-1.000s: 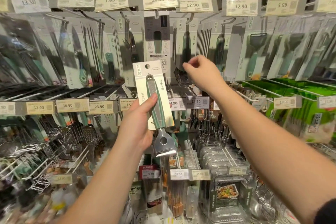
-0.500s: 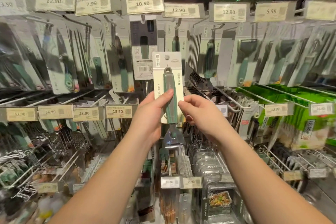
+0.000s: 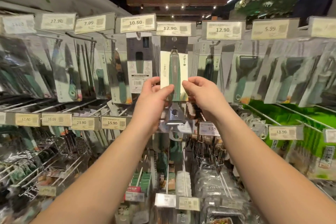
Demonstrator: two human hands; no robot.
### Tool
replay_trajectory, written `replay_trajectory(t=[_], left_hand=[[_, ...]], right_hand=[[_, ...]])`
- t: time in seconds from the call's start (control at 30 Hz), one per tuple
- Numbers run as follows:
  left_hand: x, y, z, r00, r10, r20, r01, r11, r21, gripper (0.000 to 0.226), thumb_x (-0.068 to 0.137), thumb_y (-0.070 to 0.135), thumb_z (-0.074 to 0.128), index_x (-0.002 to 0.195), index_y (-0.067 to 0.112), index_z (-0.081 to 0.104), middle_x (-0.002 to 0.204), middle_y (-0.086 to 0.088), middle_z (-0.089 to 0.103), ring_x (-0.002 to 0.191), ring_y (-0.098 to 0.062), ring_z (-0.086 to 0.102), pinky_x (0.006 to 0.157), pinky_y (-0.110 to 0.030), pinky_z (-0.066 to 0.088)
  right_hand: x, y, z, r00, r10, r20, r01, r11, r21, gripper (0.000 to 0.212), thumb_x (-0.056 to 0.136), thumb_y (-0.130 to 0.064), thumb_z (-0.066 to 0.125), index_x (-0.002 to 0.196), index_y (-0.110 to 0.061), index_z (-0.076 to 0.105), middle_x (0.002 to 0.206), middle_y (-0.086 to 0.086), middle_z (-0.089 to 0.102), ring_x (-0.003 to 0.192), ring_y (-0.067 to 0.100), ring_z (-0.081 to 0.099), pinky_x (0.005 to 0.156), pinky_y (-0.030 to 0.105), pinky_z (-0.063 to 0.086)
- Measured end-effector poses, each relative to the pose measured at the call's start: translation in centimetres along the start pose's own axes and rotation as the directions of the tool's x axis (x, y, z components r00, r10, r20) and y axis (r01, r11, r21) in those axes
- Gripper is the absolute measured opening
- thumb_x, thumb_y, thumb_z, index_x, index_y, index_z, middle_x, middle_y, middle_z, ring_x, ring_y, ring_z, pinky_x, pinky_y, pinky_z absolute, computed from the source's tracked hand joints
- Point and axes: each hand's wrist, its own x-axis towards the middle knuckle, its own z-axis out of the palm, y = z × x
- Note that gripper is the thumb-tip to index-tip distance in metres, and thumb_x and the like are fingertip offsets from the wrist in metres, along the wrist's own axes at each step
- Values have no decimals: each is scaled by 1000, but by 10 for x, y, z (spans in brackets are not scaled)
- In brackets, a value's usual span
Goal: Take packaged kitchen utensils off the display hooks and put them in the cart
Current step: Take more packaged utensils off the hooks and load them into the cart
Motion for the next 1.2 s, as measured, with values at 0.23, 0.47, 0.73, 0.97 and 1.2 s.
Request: replay_trajectory(t=[0.23, 0.47, 0.73, 0.97, 1.2], left_hand=[[-5, 3, 7, 998, 53, -21, -52, 997, 52, 48, 98, 21, 61, 143, 23, 45, 117, 11, 65, 104, -8, 66, 92, -31, 55], [1, 1, 21, 997, 49, -55, -40, 986, 161, 52, 96, 19, 53, 147, 22, 43, 113, 15, 62, 83, -4, 62, 88, -44, 56], [26, -9, 36, 994, 47, -95, -18, 958, 286, 59, 88, 26, 49, 146, 24, 47, 131, -4, 65, 63, -10, 63, 48, -23, 43], [33, -6, 46, 988, 17, -151, 42, 926, 375, 62, 98, 19, 48, 157, 17, 27, 152, -2, 45, 111, -19, 59, 84, -28, 41], [38, -3, 50, 982, -12, -189, 90, 907, 411, 63, 98, 18, 48, 157, 15, 25, 119, 2, 57, 68, -11, 55, 56, -26, 45]], right_hand=[[15, 1, -1, 1000, 5, 20, -6, 999, 53, 21, 96, -30, 62, 79, -18, 65, 56, -11, 53, 61, 15, 47, 69, 38, 47], [29, 8, 2, 1000, 20, -18, -20, 999, -24, 16, 96, -26, 60, 83, -18, 67, 62, -7, 59, 58, 12, 53, 70, 37, 52], [56, 20, 5, 998, 15, -56, -29, 968, -248, 27, 96, -35, 57, 104, -12, 68, 90, 6, 71, 85, 24, 64, 71, 31, 45], [71, 22, 9, 998, 20, -54, -40, 919, -393, 26, 94, -28, 55, 100, -6, 68, 89, 9, 69, 86, 28, 61, 61, 29, 36], [74, 23, 7, 999, 30, -20, -35, 919, -393, 22, 95, -20, 53, 107, -7, 66, 95, 9, 68, 82, 25, 60, 58, 28, 38]])
